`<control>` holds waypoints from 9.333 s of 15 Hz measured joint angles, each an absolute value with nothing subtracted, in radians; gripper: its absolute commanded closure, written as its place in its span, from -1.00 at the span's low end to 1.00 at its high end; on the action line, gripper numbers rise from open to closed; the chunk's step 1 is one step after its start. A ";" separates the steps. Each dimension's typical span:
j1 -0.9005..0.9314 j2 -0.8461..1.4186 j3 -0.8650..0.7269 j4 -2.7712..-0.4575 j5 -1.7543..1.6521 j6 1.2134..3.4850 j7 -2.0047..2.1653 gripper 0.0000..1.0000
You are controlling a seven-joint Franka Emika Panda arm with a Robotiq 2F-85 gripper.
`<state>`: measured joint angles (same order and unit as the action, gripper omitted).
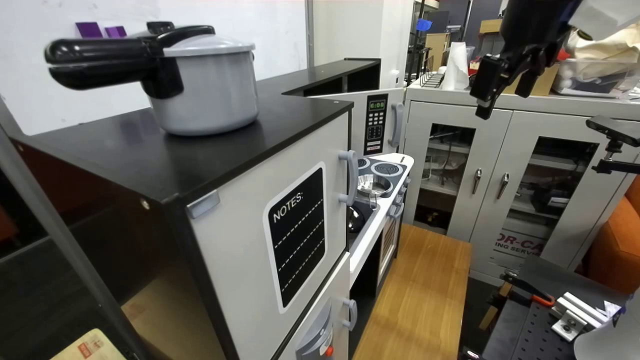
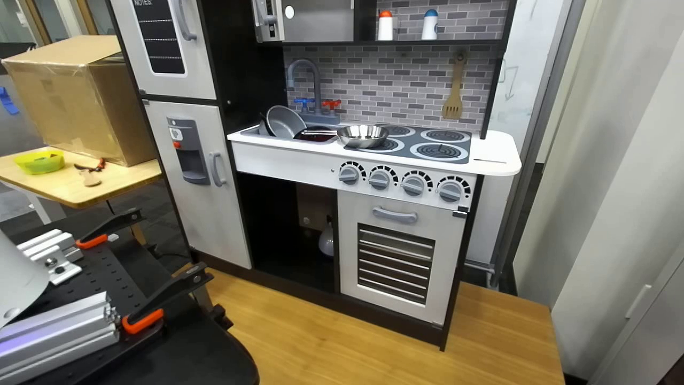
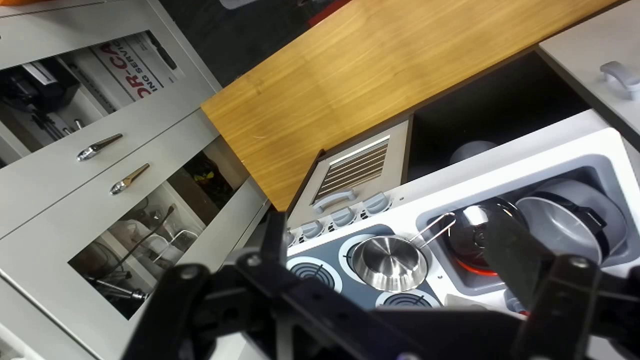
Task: Open the top compartment of the refrigerator
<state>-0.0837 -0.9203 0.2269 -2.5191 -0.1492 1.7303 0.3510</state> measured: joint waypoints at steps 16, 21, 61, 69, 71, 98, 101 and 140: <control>-0.084 -0.920 0.227 -2.519 -0.149 1.730 0.351 -1.00; -0.084 -0.920 0.227 -2.519 -0.149 1.730 0.351 -1.00; 0.299 -0.950 0.216 -2.599 0.084 1.994 -0.058 -1.00; 0.307 -0.928 0.231 -2.606 0.084 2.032 -0.056 -1.00; 0.307 -0.928 0.231 -2.606 0.084 2.032 -0.056 -1.00; 0.284 -0.909 0.348 -2.634 0.091 2.115 0.200 -1.00; 0.284 -0.883 0.349 -2.635 0.104 2.208 0.211 -1.00; 0.312 -0.915 0.389 -2.782 0.097 2.408 0.317 -1.00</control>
